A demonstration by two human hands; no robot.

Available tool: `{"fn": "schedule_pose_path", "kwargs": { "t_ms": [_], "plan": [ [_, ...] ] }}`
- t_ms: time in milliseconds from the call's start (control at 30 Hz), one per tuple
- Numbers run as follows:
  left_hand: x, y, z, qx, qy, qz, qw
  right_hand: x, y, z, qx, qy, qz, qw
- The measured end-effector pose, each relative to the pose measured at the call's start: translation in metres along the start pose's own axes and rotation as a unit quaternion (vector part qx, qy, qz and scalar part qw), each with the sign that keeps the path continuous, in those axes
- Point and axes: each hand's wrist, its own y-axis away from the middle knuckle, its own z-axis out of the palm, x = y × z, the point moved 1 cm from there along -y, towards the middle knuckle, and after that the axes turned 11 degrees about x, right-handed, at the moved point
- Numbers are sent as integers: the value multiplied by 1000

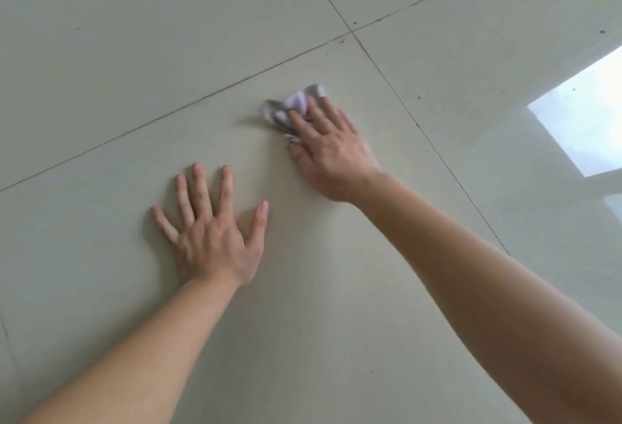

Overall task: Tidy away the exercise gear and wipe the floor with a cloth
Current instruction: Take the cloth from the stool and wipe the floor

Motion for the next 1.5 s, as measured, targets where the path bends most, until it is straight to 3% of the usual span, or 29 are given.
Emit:
{"fn": "schedule_pose_path", "kwargs": {
  "t_ms": [133,300,367,567,667,833,900,967,1133,1200,1267,1333,1400,1500],
  "plan": [
    [0,0,0,-7,-14,3,1000,15,-56,-5,-41,22,-48,998],
    [-1,0,1,-18,-30,6,999,88,-129,-34,-2,71,122,990],
    [-2,-1,2,-20,-31,5,999,90,-126,-34,-2,59,151,987],
    [-1,-1,1,-16,-17,4,1000,33,21,-10,9,7,23,1000],
    [-1,-2,0,-13,-8,2,1000,52,86,-18,-22,19,-6,1000],
    [0,-2,-1,-11,-2,8,1000,109,125,-43,23,43,141,989],
    [0,-2,-2,-22,-5,12,1000,87,139,-34,40,17,218,975],
    [-2,0,-4,-41,-13,21,999,49,162,-20,52,0,238,970],
    [-10,-18,-18,-156,63,-12,986,-54,257,20,10,-23,81,996],
    [-21,-14,-28,-137,121,4,983,-61,280,24,-42,-13,-10,999],
    [-31,7,-38,-68,142,58,986,-35,276,13,-62,11,-79,995],
    [-36,45,-46,-34,154,103,982,2,254,-3,-42,32,-33,998],
    [-41,85,-50,-42,162,131,977,39,228,-23,8,52,73,996],
    [-59,126,-50,-45,144,139,979,63,201,-40,19,53,227,972]
  ]
}}
